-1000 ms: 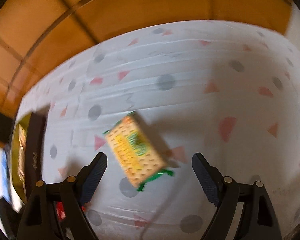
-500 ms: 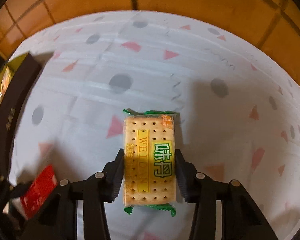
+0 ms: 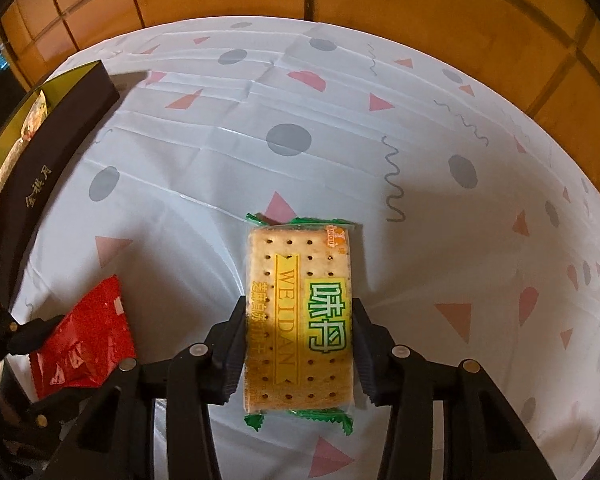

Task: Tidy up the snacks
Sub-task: 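Drop the red packet into the tin with left gripper while right gripper holds crackers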

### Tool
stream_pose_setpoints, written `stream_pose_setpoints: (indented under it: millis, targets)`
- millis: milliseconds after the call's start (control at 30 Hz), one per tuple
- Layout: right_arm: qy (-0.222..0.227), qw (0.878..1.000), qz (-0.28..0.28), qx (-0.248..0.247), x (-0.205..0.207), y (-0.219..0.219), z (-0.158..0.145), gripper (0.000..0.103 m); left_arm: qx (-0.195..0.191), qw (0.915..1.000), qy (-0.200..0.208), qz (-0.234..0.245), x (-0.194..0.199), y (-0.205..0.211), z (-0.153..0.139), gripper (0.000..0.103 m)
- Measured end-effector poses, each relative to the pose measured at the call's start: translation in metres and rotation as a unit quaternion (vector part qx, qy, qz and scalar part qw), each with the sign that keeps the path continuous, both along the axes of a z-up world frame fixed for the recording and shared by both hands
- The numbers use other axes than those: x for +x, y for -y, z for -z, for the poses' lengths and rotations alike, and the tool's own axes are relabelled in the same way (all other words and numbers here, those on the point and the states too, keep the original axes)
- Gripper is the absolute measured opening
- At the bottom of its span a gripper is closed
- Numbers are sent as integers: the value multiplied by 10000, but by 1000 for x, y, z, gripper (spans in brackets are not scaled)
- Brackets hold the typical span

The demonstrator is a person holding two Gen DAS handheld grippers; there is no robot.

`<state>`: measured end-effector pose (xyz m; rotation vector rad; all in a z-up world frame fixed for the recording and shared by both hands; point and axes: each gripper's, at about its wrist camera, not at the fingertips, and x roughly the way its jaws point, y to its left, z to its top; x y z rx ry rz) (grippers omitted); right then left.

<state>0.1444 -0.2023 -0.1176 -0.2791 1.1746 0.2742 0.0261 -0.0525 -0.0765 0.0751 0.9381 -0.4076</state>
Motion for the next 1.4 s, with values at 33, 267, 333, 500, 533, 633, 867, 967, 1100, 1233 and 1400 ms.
stream_pose_setpoints:
  millis: [33,267,333,500,533,633,867,967,1100,1233,1400]
  targets:
    - [9,10000,-23,1,0,0,0,47,8,10000,17,-38,-1,-1,-1,38]
    - [85,9999,-55,-56,-11,-7,-3,48,-135,9988,265,-392,-5,-18,-34,38]
    - [122,9998,-85,-96,-13,-9,-3,47,-159,9978,416,-495,-7,-24,-49,38]
    - [214,9995,-146,-159,-19,-13,-4,47,-231,9941,680,-812,-10,-45,-76,38]
    - [229,9995,-158,-170,-20,-14,-4,47,-226,9936,698,-862,-10,-49,-78,38]
    - [266,9992,-198,-201,-23,-16,-5,47,-201,9913,745,-1063,-11,-63,-85,38]
    - [332,9988,-255,-237,-27,-17,-5,47,-244,9854,686,-1540,-14,-101,-87,38]
    - [344,9988,-263,-242,-25,-16,-5,47,-417,9795,670,-1852,-17,-128,-92,38]
    - [357,9987,-256,-264,-26,-16,-5,47,-685,9619,657,-2564,-23,-189,-99,38]
    - [374,9984,-277,-320,-25,-17,-5,47,-894,9377,477,-3322,-34,-250,-94,38]
    - [375,9982,-316,-338,-26,-17,-5,47,-1041,9079,300,-4049,-55,-303,-83,38]
